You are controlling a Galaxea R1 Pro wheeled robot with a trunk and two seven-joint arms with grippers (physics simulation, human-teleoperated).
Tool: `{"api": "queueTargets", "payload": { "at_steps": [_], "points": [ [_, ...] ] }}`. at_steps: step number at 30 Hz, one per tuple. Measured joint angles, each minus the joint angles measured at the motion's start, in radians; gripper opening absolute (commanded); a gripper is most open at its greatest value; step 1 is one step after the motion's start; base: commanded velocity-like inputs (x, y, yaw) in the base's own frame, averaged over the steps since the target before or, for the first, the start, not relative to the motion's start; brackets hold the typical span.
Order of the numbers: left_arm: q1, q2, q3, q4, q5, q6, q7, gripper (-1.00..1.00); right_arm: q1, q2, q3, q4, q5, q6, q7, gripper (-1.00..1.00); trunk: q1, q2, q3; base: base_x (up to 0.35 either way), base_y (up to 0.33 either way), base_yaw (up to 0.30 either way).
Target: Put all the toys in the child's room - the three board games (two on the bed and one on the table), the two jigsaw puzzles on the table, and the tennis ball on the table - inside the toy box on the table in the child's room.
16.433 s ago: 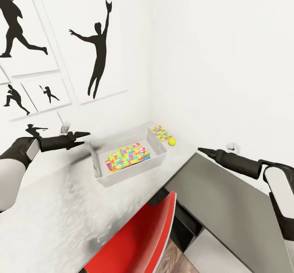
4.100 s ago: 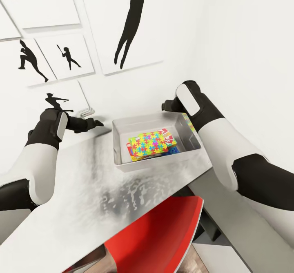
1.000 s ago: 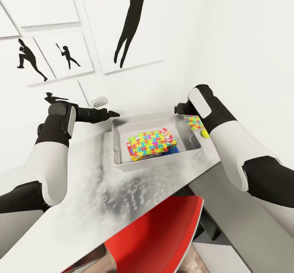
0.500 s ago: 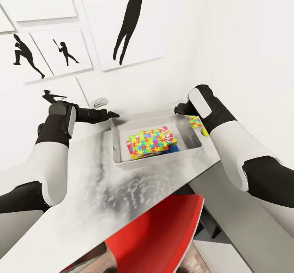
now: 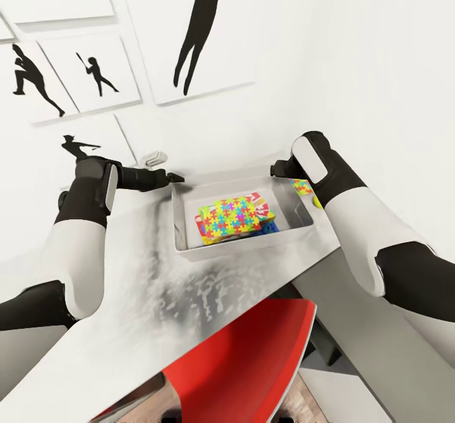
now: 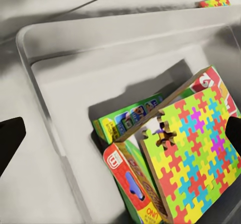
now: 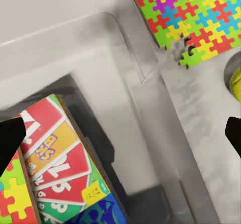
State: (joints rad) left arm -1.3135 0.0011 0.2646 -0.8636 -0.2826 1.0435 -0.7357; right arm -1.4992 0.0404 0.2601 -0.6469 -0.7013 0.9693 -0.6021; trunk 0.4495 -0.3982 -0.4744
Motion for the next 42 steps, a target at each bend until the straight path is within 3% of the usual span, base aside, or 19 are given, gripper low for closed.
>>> {"api": "queueTargets", "payload": {
  "at_steps": [11, 25, 42],
  "points": [
    [0.0, -0.002, 0.003, 0.0, -0.001, 0.0, 0.001, 1.0, 0.004, -0.002, -0.001, 0.0, 0.0, -0.001, 0.0, 1.0, 0.0, 0.0, -0.002, 0.0, 0.0, 0.0],
    [0.0, -0.014, 0.005, 0.002, -0.015, -0.001, 0.063, 1.0, 0.012, -0.02, -0.001, 0.0, 0.0, -0.004, 0.001, 1.0, 0.0, 0.0, -0.01, 0.0, 0.0, 0.0],
    [0.0, -0.017, 0.003, 0.013, -0.018, -0.001, 0.075, 1.0, 0.014, -0.023, -0.002, 0.0, -0.001, -0.006, 0.002, 1.0, 0.0, 0.0, -0.023, 0.0, 0.0, 0.0]
  ]
}}
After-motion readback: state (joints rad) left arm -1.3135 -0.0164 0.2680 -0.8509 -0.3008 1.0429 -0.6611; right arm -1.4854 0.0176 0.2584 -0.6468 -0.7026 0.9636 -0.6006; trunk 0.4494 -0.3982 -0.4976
